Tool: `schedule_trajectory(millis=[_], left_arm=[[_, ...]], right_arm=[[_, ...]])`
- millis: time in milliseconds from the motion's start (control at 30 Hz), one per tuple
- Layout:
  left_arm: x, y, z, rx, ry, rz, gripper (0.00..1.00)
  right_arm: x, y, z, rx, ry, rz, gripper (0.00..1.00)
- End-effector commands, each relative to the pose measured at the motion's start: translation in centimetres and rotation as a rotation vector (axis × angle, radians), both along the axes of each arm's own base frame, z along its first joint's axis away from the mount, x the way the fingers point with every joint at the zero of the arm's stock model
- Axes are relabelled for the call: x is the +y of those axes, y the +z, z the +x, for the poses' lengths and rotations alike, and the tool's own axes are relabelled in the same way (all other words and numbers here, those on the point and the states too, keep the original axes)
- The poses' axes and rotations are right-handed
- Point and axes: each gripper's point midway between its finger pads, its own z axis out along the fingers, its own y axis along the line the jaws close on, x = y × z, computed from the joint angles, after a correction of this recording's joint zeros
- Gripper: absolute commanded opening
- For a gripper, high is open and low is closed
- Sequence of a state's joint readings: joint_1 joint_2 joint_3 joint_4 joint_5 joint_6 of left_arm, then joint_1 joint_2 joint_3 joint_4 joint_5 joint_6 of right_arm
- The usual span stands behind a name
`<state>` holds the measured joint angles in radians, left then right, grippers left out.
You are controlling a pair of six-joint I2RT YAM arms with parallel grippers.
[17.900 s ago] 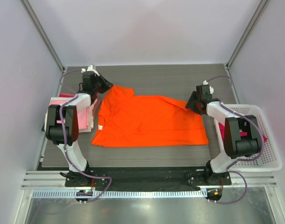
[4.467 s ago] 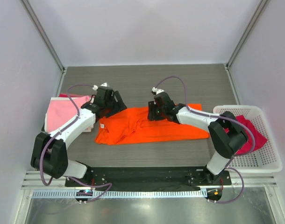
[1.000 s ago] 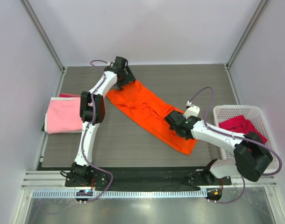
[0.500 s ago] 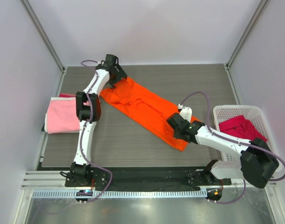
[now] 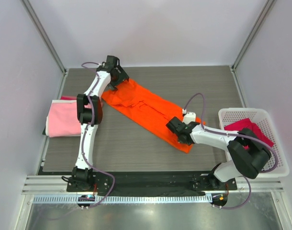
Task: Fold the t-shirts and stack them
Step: Fold the tshirt
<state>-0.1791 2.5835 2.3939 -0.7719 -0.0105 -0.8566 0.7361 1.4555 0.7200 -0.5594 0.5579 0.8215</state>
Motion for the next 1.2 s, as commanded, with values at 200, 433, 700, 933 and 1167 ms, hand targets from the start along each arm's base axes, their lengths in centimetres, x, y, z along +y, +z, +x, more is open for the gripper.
schedule_trajectory(millis=[200,433,700,933,1167], left_arm=[[1.1,-1.0,-0.4,0.031,0.015,0.014,0.88],[0.7,-1.5,-0.2,0.027,0.006,0.005,0.88],[-1.2,-1.8,-0.5,0.024,-0.027,0.006,0.88],[-7.9,-1.4,-1.0,-0.030,-0.126,0.003,0.88],[-13.7,-0.8,-1.1,-0.099,-0.173,-0.047,0.88]], right_arm=[[-4.7,-0.1,-2.3,-0.033,-0.223,-0.085,0.01],[-1.2,-0.9,-4.3,0.020,-0.105,0.022,0.01],[6.2,-2.5,-9.9,0.159,0.163,0.042,0.01],[20.2,-1.7,-13.0,0.158,0.414,0.146,0.01],[25.9,4.9,-9.6,0.019,0.457,0.334,0.12]])
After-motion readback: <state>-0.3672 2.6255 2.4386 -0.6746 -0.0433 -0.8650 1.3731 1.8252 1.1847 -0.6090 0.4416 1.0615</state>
